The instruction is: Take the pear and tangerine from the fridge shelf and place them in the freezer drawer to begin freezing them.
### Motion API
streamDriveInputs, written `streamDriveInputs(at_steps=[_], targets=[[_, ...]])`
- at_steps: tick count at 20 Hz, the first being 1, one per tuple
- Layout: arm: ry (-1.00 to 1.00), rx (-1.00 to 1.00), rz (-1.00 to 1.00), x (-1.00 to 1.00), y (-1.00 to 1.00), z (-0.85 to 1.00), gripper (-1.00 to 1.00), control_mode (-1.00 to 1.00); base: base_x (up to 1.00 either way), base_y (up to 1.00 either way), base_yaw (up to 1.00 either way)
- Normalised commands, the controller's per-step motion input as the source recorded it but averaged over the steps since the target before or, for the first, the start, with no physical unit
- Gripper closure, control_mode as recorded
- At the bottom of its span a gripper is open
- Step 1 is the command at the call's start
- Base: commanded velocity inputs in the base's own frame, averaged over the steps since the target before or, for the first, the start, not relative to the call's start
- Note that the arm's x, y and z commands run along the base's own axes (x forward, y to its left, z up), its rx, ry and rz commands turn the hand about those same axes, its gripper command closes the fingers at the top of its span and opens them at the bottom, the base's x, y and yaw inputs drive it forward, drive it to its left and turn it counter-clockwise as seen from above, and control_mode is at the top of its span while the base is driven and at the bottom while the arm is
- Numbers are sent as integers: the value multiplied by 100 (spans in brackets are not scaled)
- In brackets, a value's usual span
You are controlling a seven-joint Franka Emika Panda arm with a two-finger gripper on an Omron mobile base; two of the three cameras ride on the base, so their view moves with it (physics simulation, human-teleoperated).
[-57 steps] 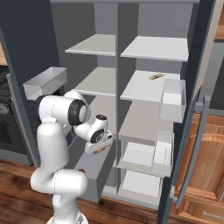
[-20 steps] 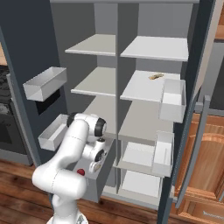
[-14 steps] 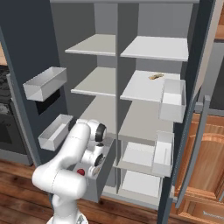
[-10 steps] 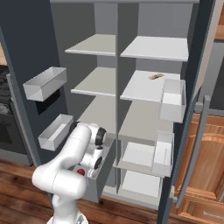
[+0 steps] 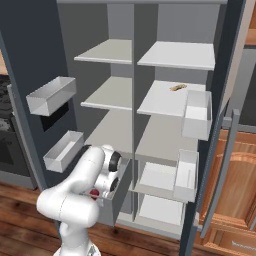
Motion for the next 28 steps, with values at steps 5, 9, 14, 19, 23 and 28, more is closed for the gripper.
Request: streamDriveInputs(at_steps=[5, 9, 14, 19, 23, 28], targets=[[-1, 0, 0, -56, 15, -14, -100, -100, 0, 0, 0], [-7, 0, 0, -49, 0, 24, -100, -100, 0, 0, 0], [-6, 0, -2, -15, 0, 68, -100, -100, 0, 0, 0], [0, 0, -5, -2, -8, 68, -100, -100, 0, 0, 0], [0, 0, -5, -1, -7, 64, -100, -100, 0, 0, 0], [0, 0, -4, -1, -8, 64, -100, -100, 0, 0, 0]])
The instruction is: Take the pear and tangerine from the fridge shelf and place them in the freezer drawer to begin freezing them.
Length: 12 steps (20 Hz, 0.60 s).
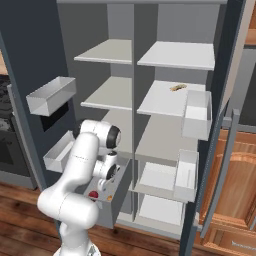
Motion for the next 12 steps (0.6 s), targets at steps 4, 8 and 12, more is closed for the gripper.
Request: streamDriveInputs(at_steps=[4, 8, 12], targets=[[0, 0, -4, -6, -5, 60, -100, -100, 0, 0, 0], [0, 0, -2, -30, -3, 42, -100, -100, 0, 0, 0], [-2, 0, -1, -56, -8, 23, -100, -100, 0, 0, 0]])
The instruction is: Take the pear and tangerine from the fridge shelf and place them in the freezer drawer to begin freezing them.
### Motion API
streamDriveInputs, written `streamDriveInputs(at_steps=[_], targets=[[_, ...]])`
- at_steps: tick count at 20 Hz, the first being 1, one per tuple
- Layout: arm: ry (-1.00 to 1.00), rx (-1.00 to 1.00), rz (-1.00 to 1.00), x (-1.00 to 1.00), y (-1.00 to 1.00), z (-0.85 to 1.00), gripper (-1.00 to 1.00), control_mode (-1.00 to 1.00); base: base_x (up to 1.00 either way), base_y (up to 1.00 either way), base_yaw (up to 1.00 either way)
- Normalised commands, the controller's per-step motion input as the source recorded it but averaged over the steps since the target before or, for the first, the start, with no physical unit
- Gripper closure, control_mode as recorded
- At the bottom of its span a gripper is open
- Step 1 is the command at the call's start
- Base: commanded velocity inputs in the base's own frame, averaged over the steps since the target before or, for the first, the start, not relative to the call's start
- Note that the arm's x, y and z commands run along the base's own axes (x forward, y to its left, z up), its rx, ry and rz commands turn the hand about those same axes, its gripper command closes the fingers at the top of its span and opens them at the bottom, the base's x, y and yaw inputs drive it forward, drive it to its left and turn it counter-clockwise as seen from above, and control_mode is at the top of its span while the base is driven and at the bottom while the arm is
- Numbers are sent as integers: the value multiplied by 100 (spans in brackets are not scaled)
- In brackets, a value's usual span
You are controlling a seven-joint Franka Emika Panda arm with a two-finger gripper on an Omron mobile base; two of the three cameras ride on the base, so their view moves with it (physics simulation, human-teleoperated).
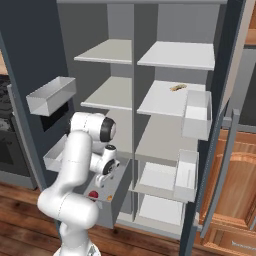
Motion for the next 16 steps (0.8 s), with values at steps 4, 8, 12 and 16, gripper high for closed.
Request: streamDriveInputs(at_steps=[4, 8, 12, 16], targets=[[-2, 1, 0, -65, -9, 31, -100, -100, 0, 0, 0], [0, 0, -1, -47, -11, 49, -100, -100, 0, 0, 0], [0, 0, -2, -33, -10, 48, -100, -100, 0, 0, 0], [0, 0, -2, -36, -11, 45, -100, -100, 0, 0, 0]])
